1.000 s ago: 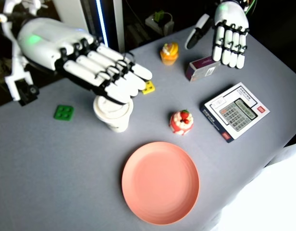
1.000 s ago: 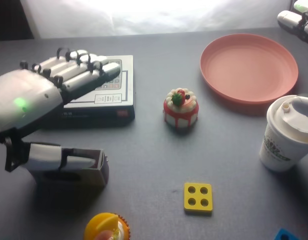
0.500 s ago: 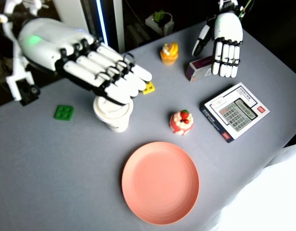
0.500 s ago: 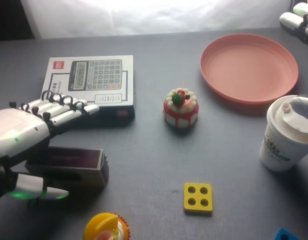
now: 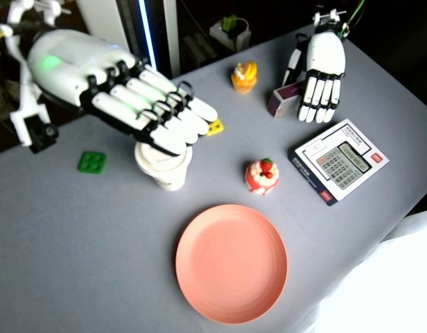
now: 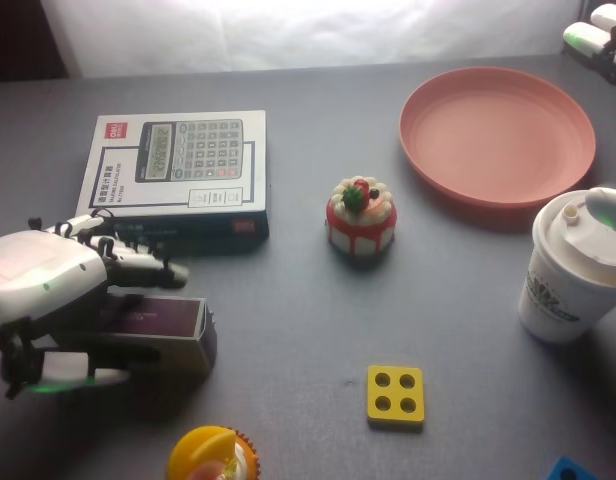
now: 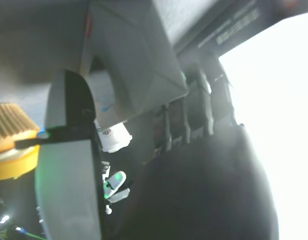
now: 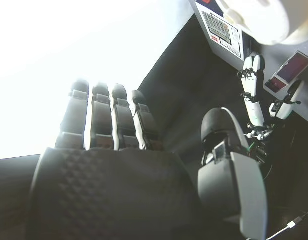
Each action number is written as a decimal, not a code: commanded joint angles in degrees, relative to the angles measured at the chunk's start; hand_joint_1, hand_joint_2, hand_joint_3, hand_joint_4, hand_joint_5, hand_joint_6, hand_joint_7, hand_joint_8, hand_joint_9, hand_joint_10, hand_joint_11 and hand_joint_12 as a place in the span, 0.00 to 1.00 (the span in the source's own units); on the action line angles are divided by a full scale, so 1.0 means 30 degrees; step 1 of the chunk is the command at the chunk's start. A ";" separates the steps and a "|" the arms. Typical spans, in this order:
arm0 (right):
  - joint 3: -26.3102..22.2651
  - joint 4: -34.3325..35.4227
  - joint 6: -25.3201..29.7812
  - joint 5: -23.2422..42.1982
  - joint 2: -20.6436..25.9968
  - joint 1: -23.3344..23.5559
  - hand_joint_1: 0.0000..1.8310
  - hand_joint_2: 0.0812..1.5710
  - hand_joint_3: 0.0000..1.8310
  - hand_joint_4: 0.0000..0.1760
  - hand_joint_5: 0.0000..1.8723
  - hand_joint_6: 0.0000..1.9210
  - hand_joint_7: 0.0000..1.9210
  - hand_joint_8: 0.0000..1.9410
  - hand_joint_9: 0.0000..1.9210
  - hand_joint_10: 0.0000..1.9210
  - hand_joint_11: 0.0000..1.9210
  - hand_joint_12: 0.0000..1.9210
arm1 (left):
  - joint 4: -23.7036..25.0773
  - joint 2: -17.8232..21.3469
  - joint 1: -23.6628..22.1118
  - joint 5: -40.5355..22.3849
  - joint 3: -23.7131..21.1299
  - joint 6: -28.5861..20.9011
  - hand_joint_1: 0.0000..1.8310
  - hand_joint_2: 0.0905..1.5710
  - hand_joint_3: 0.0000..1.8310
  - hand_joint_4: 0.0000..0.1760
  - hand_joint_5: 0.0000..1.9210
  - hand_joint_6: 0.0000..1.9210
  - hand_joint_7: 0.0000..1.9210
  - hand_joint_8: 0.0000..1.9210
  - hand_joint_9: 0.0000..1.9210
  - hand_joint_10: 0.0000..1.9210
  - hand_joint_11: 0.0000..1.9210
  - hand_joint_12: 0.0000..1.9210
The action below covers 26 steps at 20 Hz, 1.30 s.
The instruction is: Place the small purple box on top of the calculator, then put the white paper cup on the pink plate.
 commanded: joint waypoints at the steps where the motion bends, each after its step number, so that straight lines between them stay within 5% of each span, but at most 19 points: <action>1: 0.0031 -0.0089 0.0041 0.2472 0.0017 0.0022 0.03 0.79 0.03 0.00 0.00 0.00 0.00 0.00 0.00 0.00 0.00 0.00 | -0.0041 -0.0124 -0.0148 -0.1943 -0.0014 -0.0022 0.63 0.78 0.00 0.00 0.36 0.64 0.42 0.65 0.37 0.81 0.30 0.99; 2: 0.0033 -0.0087 0.0050 0.2472 0.0017 0.0011 0.04 0.79 0.03 0.00 0.00 0.00 0.00 0.00 0.00 0.00 0.00 0.00 | -0.0043 -0.0157 -0.0148 -0.2002 -0.0010 -0.0024 0.65 0.78 0.00 0.00 0.37 0.62 0.41 0.79 0.47 0.94 0.49 1.00; 3: 0.0033 -0.0087 0.0056 0.2472 0.0017 0.0009 0.04 0.79 0.03 0.00 0.00 0.00 0.00 0.00 0.00 0.00 0.00 0.00 | -0.0056 -0.0164 -0.0148 -0.2206 -0.0014 -0.0035 0.65 0.79 0.00 0.00 0.37 0.62 0.40 0.86 0.51 0.99 0.57 1.00; 5: 0.0035 -0.0056 0.0070 0.2472 0.0019 0.0009 0.05 0.79 0.03 0.00 0.00 0.00 0.00 0.00 0.00 0.00 0.00 0.00 | -0.0106 -0.0105 -0.0148 -0.2955 -0.0039 -0.0297 0.64 0.81 0.00 0.00 0.33 0.65 0.37 0.91 0.49 1.00 0.55 1.00; 11: 0.0043 -0.0054 0.0071 0.2476 0.0019 0.0007 0.06 0.80 0.02 0.00 0.00 0.00 0.00 0.00 0.00 0.00 0.00 0.00 | -0.0988 0.0468 -0.0221 -0.6377 -0.0174 -0.0479 0.66 0.79 0.00 0.00 0.37 0.59 0.40 0.85 0.47 0.99 0.54 1.00; 14: 0.0043 -0.0053 0.0071 0.2549 0.0019 0.0007 0.05 0.80 0.02 0.00 0.00 0.00 0.00 0.00 0.00 0.00 0.00 0.00 | -0.2308 0.0286 -0.0389 -0.7432 0.0395 -0.0374 0.66 0.78 0.00 0.00 0.36 0.61 0.42 0.81 0.42 0.87 0.43 1.00; 17: 0.0047 -0.0045 0.0073 0.2638 0.0019 0.0007 0.05 0.80 0.02 0.00 0.00 0.00 0.00 0.00 0.00 0.00 0.00 0.00 | -0.3658 -0.0229 -0.1407 -0.7126 0.1577 -0.0104 0.66 0.78 0.00 0.00 0.40 0.56 0.40 0.83 0.39 0.95 0.42 1.00; 20: 0.0066 0.0022 0.0094 0.2688 -0.0044 0.0007 0.04 0.80 0.02 0.00 0.00 0.00 0.00 0.00 0.00 0.00 0.00 0.00 | -0.4078 -0.1362 -0.3718 -0.4802 0.3401 0.0178 0.66 0.78 0.00 0.00 0.40 0.54 0.40 0.84 0.42 1.00 0.51 1.00; 21: 0.0112 0.0032 0.0100 0.2713 -0.0134 -0.0018 0.04 0.81 0.02 0.00 0.00 0.00 0.00 0.00 0.00 0.00 0.00 0.00 | -0.4138 -0.1935 -0.4453 -0.3814 0.4197 0.0177 0.66 0.77 0.00 0.00 0.39 0.65 0.40 0.76 0.46 1.00 0.55 1.00; 22: 0.0140 0.0037 0.0121 0.2715 -0.0180 -0.0018 0.04 0.81 0.02 0.00 0.00 0.00 0.00 0.00 0.00 0.00 0.00 0.00 | -0.4170 -0.2200 -0.4780 -0.3345 0.4562 0.0177 0.66 0.79 0.00 0.00 0.38 0.58 0.38 0.85 0.43 1.00 0.52 1.00; 26: 0.0219 0.0035 0.0283 0.2709 -0.0235 -0.0083 0.03 0.81 0.02 0.00 0.00 0.00 0.00 0.00 0.00 0.00 0.00 0.00 | -0.4384 -0.3879 -0.6458 -0.0686 0.6667 0.0188 0.67 0.77 0.00 0.00 0.40 0.55 0.42 0.80 0.38 0.87 0.41 1.00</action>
